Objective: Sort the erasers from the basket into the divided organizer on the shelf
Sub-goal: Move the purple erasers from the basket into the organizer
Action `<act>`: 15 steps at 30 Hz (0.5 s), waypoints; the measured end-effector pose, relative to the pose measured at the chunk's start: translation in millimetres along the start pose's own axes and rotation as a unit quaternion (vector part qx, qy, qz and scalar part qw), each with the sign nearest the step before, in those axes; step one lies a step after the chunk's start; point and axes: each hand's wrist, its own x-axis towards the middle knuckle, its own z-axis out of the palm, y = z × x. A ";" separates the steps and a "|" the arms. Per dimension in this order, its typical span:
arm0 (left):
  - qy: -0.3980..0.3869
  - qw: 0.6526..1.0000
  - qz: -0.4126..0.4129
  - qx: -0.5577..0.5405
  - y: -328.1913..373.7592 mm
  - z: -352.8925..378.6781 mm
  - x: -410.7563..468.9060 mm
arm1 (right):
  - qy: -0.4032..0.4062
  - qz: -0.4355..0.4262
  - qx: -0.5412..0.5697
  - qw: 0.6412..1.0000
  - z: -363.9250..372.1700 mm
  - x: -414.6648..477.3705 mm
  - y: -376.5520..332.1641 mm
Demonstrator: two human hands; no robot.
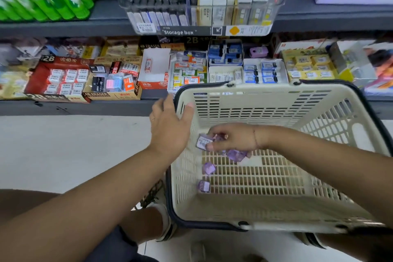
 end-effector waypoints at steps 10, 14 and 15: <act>-0.274 0.778 -0.108 -0.555 126.4 -99.5 11.8 | 0.305 -0.153 -0.231 0.911 -136.2 -72.0 -152.4; -0.225 0.757 -0.103 -0.605 146.9 -107.6 19.8 | 0.361 -0.161 -0.186 0.899 -158.8 -82.1 -174.9; -0.222 0.750 -0.097 -0.616 150.2 -109.9 21.1 | 0.368 -0.165 -0.164 0.900 -163.0 -82.7 -177.4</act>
